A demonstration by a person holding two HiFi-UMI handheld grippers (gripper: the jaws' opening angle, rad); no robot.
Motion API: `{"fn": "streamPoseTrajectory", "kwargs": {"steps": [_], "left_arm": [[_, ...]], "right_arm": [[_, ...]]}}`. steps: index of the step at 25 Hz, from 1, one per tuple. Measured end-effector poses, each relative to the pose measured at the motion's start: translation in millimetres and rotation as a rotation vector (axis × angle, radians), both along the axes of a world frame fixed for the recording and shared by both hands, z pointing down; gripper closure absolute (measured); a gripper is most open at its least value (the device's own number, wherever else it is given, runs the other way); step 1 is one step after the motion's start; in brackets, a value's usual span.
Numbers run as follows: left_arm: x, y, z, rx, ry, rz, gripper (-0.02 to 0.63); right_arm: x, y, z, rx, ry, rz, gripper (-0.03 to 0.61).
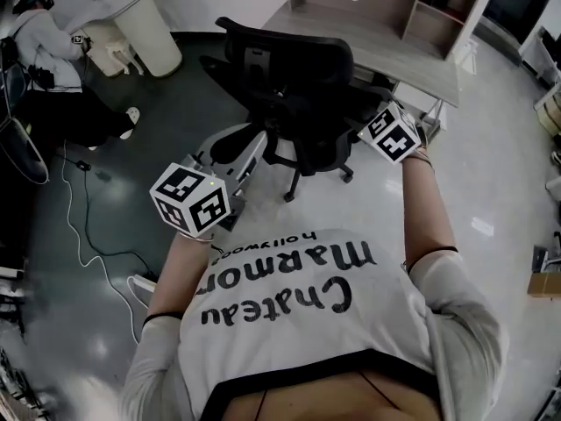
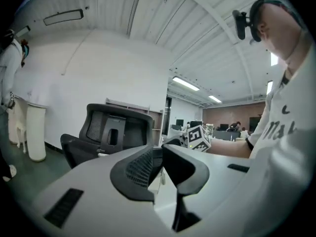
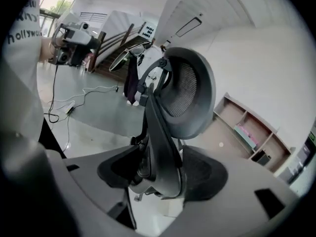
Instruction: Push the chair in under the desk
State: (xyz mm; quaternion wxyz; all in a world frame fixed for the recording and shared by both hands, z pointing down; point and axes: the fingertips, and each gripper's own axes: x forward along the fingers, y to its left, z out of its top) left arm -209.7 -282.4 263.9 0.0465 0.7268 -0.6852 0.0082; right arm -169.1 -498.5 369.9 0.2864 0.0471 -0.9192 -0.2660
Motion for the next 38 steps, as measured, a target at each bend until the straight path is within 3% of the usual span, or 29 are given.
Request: {"fn": "streamPoseTrajectory", "kwargs": {"steps": [7, 12, 15, 17, 21, 25, 28, 30, 32, 38], "left_arm": [[28.6, 40.0, -7.1, 0.019, 0.110, 0.060, 0.597], [46.3, 73.6, -1.3, 0.032, 0.141, 0.063, 0.597], [58.3, 92.3, 4.0, 0.040, 0.144, 0.062, 0.597], [69.2, 103.3, 8.6, 0.042, 0.149, 0.072, 0.597], [89.4, 122.0, 13.5, 0.058, 0.138, 0.069, 0.595], [96.7, 139.6, 14.7, 0.076, 0.111, 0.017, 0.595], [94.4, 152.4, 11.3, 0.093, 0.115, -0.044, 0.595], [91.5, 161.2, 9.1, 0.104, 0.120, -0.088, 0.595], [88.2, 168.3, 8.7, 0.110, 0.118, -0.130, 0.595], [78.6, 183.0, 13.1, 0.118, 0.137, -0.208, 0.595]], "right_arm": [[48.5, 50.1, -12.9, -0.104, -0.143, 0.168, 0.325], [81.1, 105.7, -15.3, -0.337, -0.338, 0.269, 0.364], [95.4, 141.5, -16.3, -0.480, -0.425, 0.278, 0.367], [108.0, 159.0, -18.5, -0.527, -0.466, 0.295, 0.371], [135.0, 185.1, -33.2, -0.613, -0.572, 0.319, 0.442], [150.6, 212.4, -51.0, -0.720, -0.689, 0.298, 0.445], [160.6, 228.8, -65.8, -0.745, -0.760, 0.295, 0.460], [168.0, 236.0, -75.1, -0.733, -0.805, 0.305, 0.514], [174.6, 238.8, -83.0, -0.708, -0.842, 0.314, 0.549], [186.5, 235.4, -89.5, -0.610, -0.877, 0.357, 0.569]]}}
